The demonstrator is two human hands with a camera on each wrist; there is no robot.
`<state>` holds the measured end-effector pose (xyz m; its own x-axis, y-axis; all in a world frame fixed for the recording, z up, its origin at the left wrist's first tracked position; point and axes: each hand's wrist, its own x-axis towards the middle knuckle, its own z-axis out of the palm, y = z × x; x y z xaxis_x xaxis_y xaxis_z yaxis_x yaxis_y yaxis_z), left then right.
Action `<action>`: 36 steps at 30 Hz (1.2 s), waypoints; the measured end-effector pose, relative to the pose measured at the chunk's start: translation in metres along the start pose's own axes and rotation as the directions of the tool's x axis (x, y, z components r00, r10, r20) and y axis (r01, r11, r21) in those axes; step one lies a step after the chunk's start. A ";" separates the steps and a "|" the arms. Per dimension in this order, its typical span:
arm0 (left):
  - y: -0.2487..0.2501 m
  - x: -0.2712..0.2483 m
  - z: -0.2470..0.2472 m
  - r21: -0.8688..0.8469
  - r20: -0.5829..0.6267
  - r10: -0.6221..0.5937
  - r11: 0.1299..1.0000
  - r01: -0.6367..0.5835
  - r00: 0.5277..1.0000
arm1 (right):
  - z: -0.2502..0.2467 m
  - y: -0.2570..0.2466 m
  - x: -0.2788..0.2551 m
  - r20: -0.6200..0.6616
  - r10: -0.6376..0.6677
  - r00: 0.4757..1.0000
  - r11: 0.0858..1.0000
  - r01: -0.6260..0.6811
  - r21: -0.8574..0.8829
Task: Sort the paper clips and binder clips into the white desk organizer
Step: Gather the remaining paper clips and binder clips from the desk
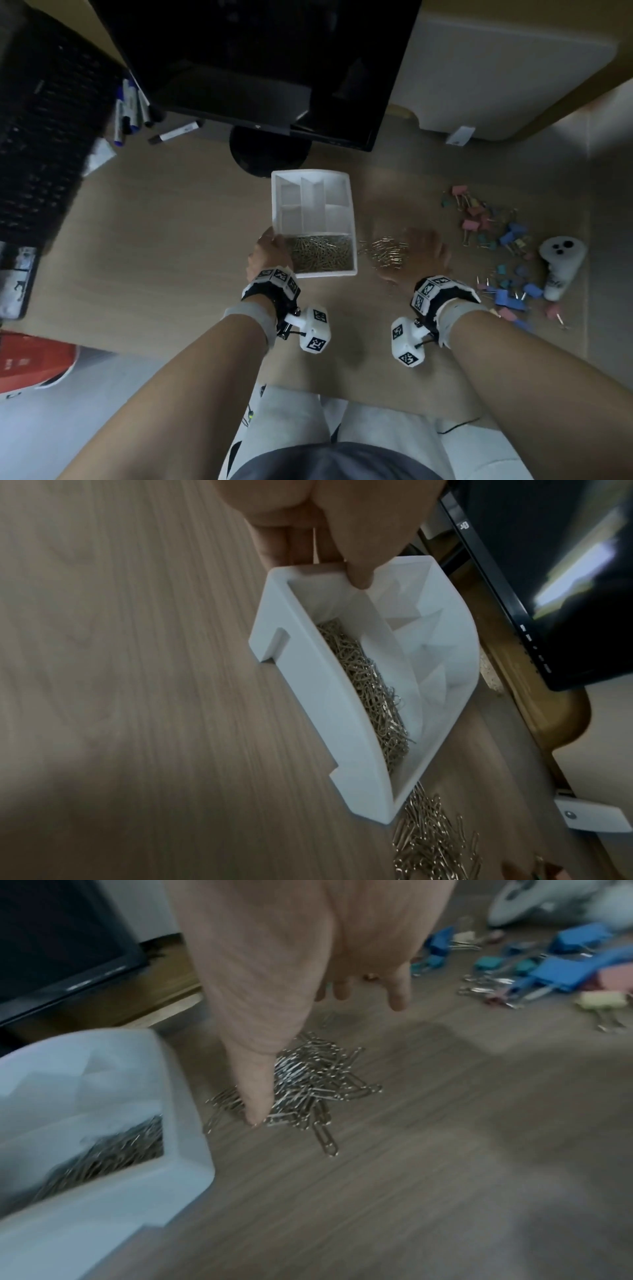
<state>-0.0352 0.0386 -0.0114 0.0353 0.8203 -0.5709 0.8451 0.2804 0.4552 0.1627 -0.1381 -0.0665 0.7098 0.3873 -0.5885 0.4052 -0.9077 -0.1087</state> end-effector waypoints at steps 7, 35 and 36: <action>-0.012 0.002 0.002 -0.154 0.072 -0.058 0.986 0.068 0.996 | 0.006 -0.023 -0.011 -0.093 0.219 0.971 0.969 -0.206 0.137; -0.044 -0.004 0.007 -0.084 0.048 0.119 0.990 -0.114 0.992 | 0.001 -0.012 -0.015 -0.120 -0.029 0.992 0.956 0.062 0.286; -0.045 -0.003 0.006 -0.084 0.055 0.109 0.991 -0.104 0.993 | 0.001 -0.012 -0.016 -0.115 -0.026 0.993 0.953 0.059 0.298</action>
<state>-0.0702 0.0205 -0.0338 0.1566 0.8171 -0.5548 0.7889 0.2344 0.5680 0.1467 -0.1337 -0.0565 0.7606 0.4263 -0.4896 0.2561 -0.8901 -0.3771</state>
